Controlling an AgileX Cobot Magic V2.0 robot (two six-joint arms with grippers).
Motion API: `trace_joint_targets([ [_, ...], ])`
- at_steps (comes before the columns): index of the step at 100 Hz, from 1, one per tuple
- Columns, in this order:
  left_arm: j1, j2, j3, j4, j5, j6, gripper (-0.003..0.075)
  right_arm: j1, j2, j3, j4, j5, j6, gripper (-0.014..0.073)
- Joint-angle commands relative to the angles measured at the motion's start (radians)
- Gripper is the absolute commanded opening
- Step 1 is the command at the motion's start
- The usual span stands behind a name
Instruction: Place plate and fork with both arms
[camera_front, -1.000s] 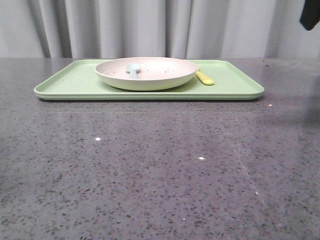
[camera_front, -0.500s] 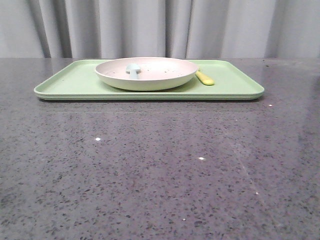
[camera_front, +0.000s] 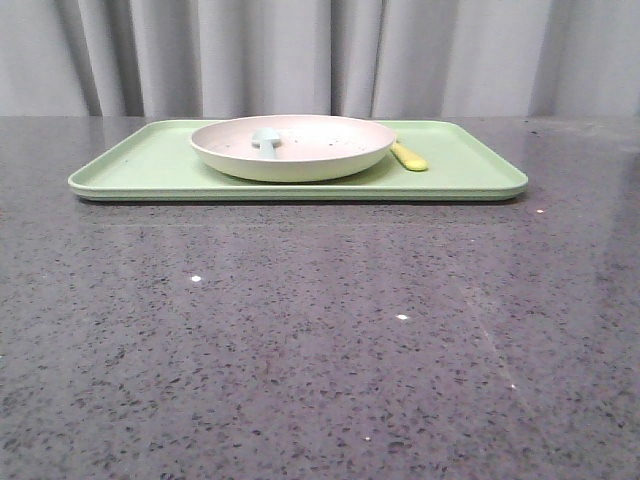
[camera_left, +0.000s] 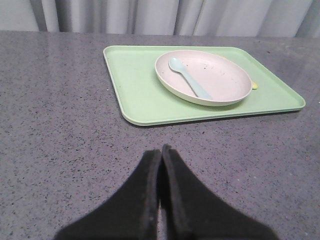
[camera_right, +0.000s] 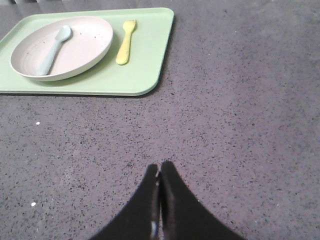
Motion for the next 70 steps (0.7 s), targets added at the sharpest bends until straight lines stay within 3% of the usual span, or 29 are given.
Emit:
trace_joint_targets([
  [1, 0.000, -0.008, -0.020, -0.006, -0.072, -0.009, -0.0020, -0.005, -0.032, -0.006, -0.021, -0.081, -0.008, -0.0067],
  [70, 0.000, -0.005, -0.020, -0.006, -0.074, -0.009, -0.0020, -0.005, -0.038, -0.005, -0.021, -0.076, -0.008, -0.0067],
])
